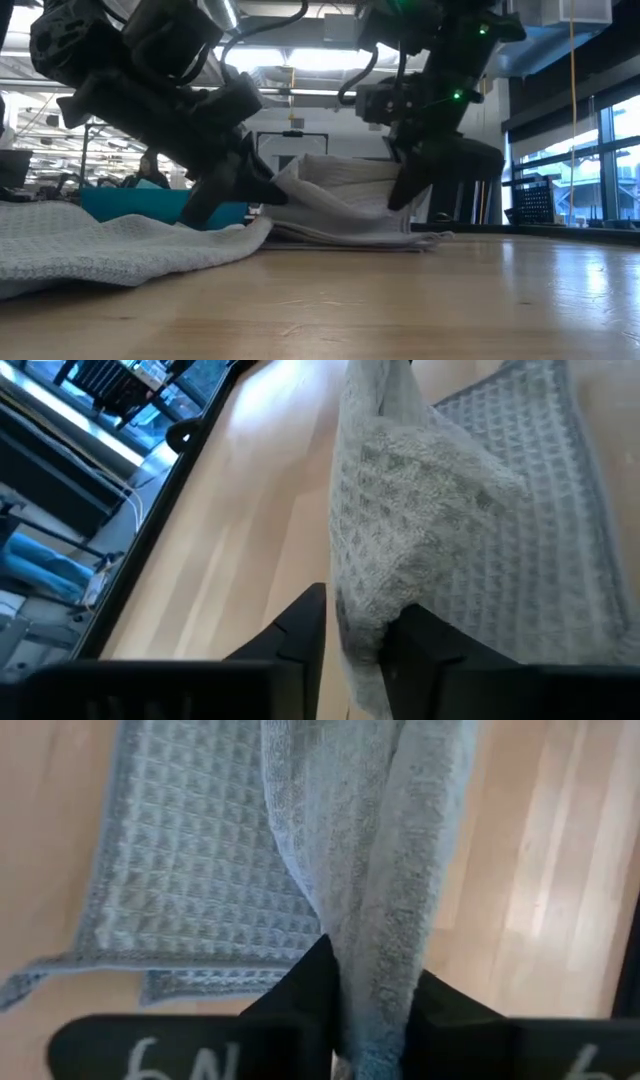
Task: Fold microfiber towels
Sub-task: Fold the right gray towel
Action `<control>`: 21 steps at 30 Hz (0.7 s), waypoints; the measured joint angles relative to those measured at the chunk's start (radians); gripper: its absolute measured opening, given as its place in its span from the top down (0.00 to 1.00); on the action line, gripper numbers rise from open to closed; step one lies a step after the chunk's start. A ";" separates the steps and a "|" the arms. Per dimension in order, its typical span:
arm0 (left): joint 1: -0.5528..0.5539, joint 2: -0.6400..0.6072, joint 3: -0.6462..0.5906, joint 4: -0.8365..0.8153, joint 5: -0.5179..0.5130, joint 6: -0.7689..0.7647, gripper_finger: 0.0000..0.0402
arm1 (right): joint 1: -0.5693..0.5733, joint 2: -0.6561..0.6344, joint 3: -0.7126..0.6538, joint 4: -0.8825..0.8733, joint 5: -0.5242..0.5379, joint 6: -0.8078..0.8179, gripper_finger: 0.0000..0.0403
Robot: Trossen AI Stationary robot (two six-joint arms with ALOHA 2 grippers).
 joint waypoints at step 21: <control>0.000 0.000 0.000 0.023 0.081 -0.021 0.79 | 0.023 0.000 0.107 -0.068 -0.401 0.190 0.80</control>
